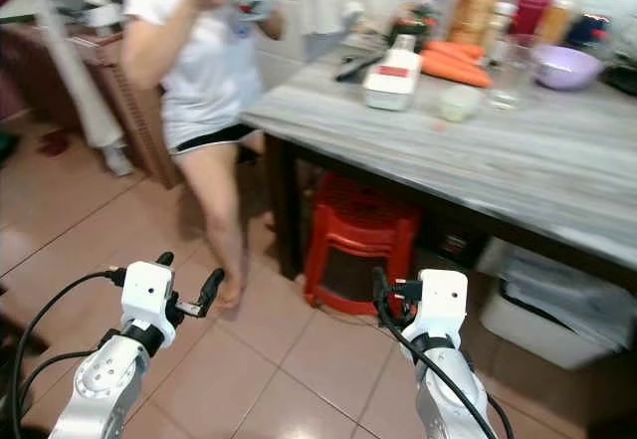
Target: Setting the table
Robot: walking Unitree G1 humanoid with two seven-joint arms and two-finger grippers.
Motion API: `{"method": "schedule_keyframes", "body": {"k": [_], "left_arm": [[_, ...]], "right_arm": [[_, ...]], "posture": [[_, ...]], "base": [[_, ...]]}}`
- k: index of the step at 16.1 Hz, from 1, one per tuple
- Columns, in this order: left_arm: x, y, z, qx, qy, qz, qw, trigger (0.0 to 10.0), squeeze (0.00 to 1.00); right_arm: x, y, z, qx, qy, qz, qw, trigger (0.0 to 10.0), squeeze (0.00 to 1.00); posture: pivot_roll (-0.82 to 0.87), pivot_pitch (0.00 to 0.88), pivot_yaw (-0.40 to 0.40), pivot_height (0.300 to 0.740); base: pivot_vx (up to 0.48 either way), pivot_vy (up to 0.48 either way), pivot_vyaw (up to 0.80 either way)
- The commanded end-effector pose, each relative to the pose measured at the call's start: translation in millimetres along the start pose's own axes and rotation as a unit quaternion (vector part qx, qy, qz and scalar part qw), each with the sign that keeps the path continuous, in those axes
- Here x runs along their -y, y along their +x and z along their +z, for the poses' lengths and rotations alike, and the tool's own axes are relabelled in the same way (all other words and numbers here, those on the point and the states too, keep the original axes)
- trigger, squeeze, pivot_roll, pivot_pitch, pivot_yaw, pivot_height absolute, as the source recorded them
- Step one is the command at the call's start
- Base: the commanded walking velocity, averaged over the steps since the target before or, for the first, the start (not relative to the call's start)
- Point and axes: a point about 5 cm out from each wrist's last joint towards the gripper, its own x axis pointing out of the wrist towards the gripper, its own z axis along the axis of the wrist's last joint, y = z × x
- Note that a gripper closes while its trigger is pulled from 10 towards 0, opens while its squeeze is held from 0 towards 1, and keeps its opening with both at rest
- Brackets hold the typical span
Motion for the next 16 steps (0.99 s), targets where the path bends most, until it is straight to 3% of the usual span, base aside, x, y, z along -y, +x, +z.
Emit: {"method": "schedule_keyframes", "body": {"k": [1, 4, 16], "left_arm": [[-4.0, 0.9, -2.0, -0.010, 0.001, 0.007, 1.000, 10.0, 0.00], [-2.4, 0.6, -2.1, -0.011, 0.003, 0.004, 1.000, 10.0, 0.00], [-2.8, 2.7, -5.4, -0.025, 0.009, -0.007, 1.000, 10.0, 0.00]], "right_arm": [[0.4, 2.6, 4.1, 0.008, -0.003, 0.000, 1.000, 10.0, 0.00], [0.6, 3.2, 3.4, 0.007, 0.001, -0.004, 1.000, 10.0, 0.00], [-0.5, 6.4, 1.1, 0.002, 0.010, -0.011, 1.000, 10.0, 0.00]], "posture": [[0.03, 0.000, 0.012, 0.740], [0.03, 0.000, 0.018, 0.740], [0.03, 0.000, 0.024, 0.740]], "base": [[0.000, 0.000, -0.76], [0.000, 0.000, -0.64], [-0.280, 0.000, 0.00]]}}
